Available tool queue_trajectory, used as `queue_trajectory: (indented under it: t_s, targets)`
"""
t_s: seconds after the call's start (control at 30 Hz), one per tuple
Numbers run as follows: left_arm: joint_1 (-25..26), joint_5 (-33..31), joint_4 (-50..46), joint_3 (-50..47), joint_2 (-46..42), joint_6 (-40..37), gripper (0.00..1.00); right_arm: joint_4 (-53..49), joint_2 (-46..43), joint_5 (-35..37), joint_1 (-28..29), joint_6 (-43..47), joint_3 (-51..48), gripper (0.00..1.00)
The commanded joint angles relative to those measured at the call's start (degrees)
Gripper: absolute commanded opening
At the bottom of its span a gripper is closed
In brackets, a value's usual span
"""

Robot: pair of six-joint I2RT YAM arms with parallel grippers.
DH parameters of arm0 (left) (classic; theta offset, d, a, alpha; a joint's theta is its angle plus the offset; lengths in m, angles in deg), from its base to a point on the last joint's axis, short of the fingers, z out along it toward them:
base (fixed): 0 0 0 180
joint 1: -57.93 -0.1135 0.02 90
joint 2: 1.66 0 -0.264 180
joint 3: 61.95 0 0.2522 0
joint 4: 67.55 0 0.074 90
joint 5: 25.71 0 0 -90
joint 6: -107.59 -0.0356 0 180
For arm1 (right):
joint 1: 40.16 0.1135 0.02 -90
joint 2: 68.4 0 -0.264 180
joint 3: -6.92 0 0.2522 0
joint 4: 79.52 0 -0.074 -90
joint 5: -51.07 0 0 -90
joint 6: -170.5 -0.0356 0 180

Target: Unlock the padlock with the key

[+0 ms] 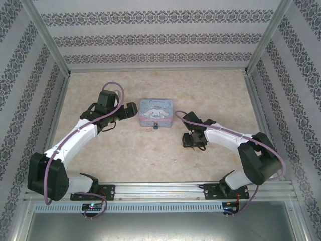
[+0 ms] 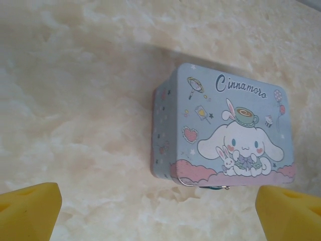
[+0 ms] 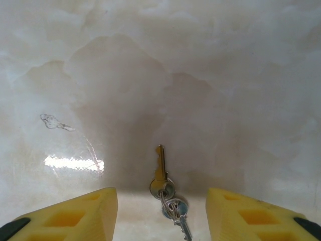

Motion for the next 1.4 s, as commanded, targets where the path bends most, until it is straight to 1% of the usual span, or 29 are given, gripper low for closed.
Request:
queue_trajectory:
  t_s: [0.0,0.17,0.37,0.53,0.63,0.77,0.87,0.97,1.0,1.1,1.37]
  targets:
    - [-0.77,-2.07,-2.71,2.13,-0.56,-2.78,0.99,0.01,0.7,0.93,0.22,-0.74,-0.56,0.49]
    - [-0.8,-3.01,-0.74,2.08,-0.73,-3.09,1.0,0.93,0.83,0.75,0.15,-1.31,-1.44,0.46]
    - [-0.89,-3.21,-0.11,2.89,-0.57,-0.43,0.99,1.92,2.67,0.41,0.14,-1.47,-1.49,0.42]
    - [-0.83,-1.04,-4.08,6.59,2.32,-0.25,0.99,2.29,3.2,-0.09,0.22,-1.47,-1.83,0.37]
    - [-0.84,-0.03,-3.47,6.77,2.95,0.25,0.99,2.25,3.28,-0.23,0.39,-1.76,-2.1,0.35]
    - [-0.89,0.86,-2.3,6.74,3.11,0.97,1.0,2.98,3.37,-0.7,0.66,-2.18,-2.83,0.3]
    - [-0.83,0.88,-2.29,7.06,3.31,1.22,1.0,3.55,3.63,-1.05,0.84,-2.36,-3.25,0.23]
    - [-0.84,1.01,-2.12,6.94,3.31,1.56,1.0,4.22,4.05,-1.5,0.91,-2.35,-3.64,0.13]
    - [-0.85,1.17,-2.03,6.99,3.39,1.74,1.0,4.53,4.28,-1.68,0.84,-2.38,-3.6,0.08]
    - [-0.88,1.82,-1.55,6.53,3.67,2.38,1.0,4.68,4.81,-2.05,0.69,-2.0,-2.96,0.0]
    - [-0.88,4.5,-0.73,5.3,4.39,2.8,1.0,4.82,1.0,-5.49,-1.37,-0.22,-0.74,0.0]
